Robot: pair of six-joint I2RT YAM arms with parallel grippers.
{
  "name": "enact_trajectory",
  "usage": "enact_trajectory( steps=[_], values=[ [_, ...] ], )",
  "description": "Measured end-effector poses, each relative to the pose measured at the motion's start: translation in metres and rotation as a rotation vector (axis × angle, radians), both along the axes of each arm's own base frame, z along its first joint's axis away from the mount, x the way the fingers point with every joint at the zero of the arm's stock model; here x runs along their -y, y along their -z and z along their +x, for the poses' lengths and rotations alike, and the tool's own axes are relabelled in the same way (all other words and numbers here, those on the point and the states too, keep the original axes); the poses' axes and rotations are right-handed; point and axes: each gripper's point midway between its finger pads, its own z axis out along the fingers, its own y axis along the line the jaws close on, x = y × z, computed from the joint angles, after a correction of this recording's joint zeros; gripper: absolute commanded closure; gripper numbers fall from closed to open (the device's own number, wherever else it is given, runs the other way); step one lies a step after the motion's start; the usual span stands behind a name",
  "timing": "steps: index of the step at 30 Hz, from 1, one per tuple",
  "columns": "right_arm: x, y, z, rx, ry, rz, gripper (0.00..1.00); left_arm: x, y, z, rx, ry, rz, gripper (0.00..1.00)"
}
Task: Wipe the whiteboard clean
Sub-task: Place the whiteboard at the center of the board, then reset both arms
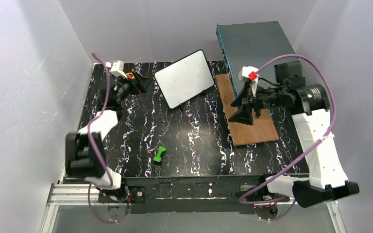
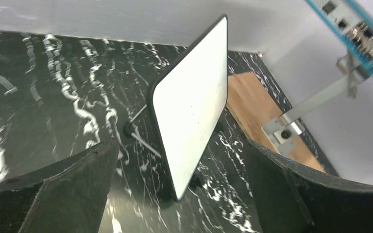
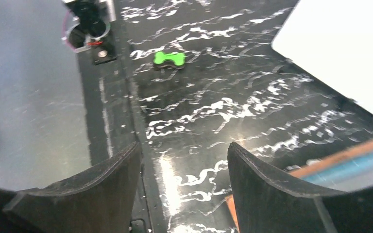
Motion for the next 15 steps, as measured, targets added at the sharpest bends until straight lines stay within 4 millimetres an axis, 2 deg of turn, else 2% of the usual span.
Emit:
enact_trajectory(
  steps=[3, 5, 8, 11, 15],
  values=[
    [0.019, -0.008, 0.008, 0.071, 0.106, 0.009, 0.21, -0.027, -0.032, -0.032, -0.082, -0.134, -0.004, 0.02],
    [0.035, -0.014, 0.010, 0.119, 0.201, 0.019, 0.13, -0.042, -0.064, -0.057, -0.066, -0.207, -0.004, 0.02],
    [0.051, -0.021, 0.010, 0.152, 0.327, 0.056, 0.04, -0.051, -0.104, -0.104, -0.023, -0.264, -0.008, 0.02],
    [0.066, -0.023, 0.016, 0.128, 0.481, 0.100, 0.02, -0.050, -0.117, -0.149, -0.022, -0.274, -0.018, 0.02],
    [0.081, -0.032, 0.025, 0.097, 0.650, 0.146, 0.04, -0.045, -0.116, -0.197, -0.076, -0.265, -0.030, 0.02]
  ],
)
